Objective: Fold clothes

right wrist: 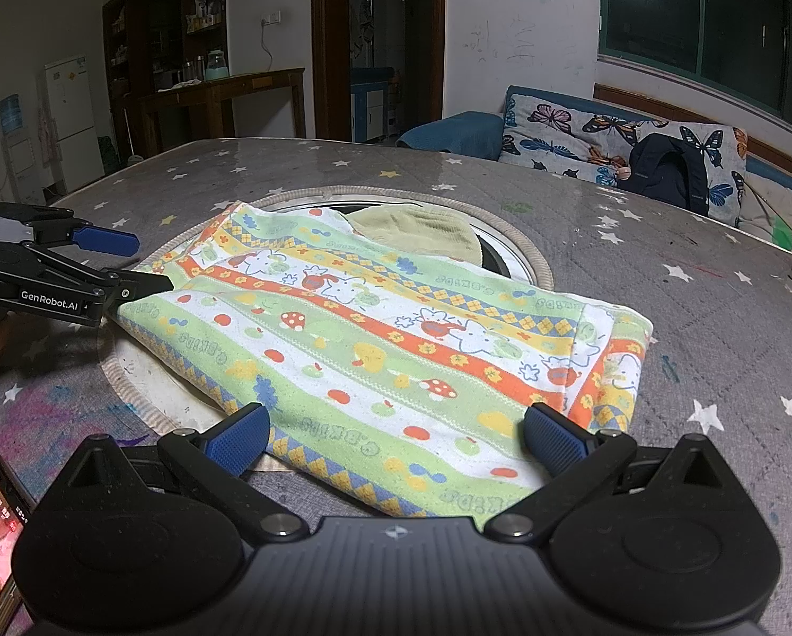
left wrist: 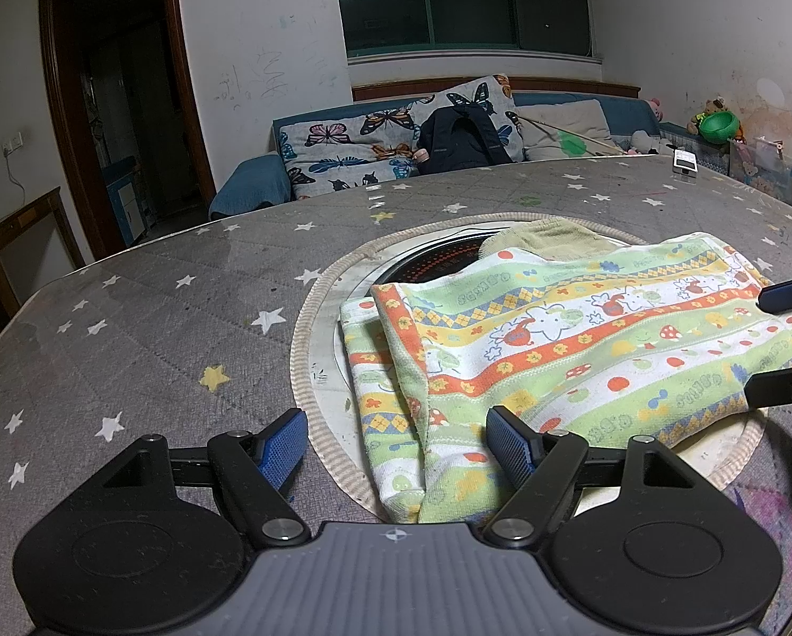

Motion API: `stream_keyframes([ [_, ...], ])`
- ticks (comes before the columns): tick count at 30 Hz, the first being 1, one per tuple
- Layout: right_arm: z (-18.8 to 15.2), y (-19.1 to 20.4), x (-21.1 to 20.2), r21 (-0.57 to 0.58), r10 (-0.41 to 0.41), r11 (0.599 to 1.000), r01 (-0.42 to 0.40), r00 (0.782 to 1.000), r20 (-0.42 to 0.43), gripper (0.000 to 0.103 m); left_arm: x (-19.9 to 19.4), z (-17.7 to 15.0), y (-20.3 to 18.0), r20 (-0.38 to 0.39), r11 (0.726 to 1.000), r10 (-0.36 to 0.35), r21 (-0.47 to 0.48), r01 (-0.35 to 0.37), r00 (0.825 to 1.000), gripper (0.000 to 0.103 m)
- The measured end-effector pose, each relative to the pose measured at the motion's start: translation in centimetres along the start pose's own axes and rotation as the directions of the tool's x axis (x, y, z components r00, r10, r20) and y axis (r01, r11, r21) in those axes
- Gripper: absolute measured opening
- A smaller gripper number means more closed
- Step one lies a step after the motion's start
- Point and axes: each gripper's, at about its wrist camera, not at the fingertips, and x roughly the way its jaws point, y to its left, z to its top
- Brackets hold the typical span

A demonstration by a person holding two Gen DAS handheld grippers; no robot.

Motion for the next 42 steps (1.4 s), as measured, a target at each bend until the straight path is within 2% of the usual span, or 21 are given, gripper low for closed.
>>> stream_keyframes([
  [42,-0.01,0.00,0.06,0.000,-0.001,1.000,0.001,1.000,0.000,0.103,0.05,-0.01,0.17,-0.002,1.000,0.006,-0.004,-0.006,1.000,0.080],
])
